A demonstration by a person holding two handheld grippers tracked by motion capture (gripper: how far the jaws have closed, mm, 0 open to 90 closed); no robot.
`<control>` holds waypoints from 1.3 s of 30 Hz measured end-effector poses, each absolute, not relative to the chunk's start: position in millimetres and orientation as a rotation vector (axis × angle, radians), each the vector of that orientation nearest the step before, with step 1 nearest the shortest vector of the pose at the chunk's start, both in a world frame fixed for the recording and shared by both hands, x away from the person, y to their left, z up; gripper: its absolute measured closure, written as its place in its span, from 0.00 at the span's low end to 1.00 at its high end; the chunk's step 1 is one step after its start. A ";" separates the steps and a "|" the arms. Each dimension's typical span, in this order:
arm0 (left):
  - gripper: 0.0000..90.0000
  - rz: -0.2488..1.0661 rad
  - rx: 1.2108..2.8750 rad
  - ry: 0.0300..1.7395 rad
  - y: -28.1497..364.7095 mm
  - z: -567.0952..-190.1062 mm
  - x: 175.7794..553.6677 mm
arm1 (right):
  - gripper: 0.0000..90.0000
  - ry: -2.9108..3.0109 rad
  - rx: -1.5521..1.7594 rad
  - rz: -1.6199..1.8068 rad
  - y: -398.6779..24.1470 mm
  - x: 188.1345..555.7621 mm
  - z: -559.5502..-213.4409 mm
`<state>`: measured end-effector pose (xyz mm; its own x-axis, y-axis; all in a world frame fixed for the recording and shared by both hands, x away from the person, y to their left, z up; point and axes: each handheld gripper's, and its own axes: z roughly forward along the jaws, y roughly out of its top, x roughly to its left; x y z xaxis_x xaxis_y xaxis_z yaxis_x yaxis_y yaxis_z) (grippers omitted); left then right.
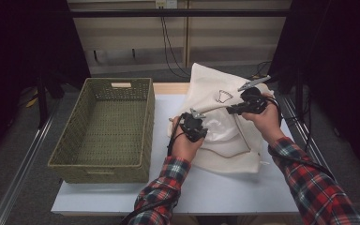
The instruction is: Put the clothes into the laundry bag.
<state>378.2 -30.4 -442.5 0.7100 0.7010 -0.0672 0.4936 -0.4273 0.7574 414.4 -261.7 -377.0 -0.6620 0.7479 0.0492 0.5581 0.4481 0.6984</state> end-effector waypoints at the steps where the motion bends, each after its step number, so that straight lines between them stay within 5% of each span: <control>1: 0.86 0.336 2.110 0.905 -31.8 -443.5 378.4 | 0.97 2.436 1.130 1.027 -261.5 414.0 -377.3; 7: 0.88 0.332 2.102 0.924 -31.1 -442.7 379.4 | 0.97 2.434 1.140 1.032 -263.5 412.8 -377.8; 18: 0.75 0.318 2.050 0.951 -16.5 -431.4 372.2 | 0.97 2.427 1.133 1.025 -261.6 414.8 -377.8; 39: 1.00 0.296 2.087 0.885 -53.8 -470.6 385.2 | 0.97 2.425 1.129 1.038 -263.2 409.6 -379.0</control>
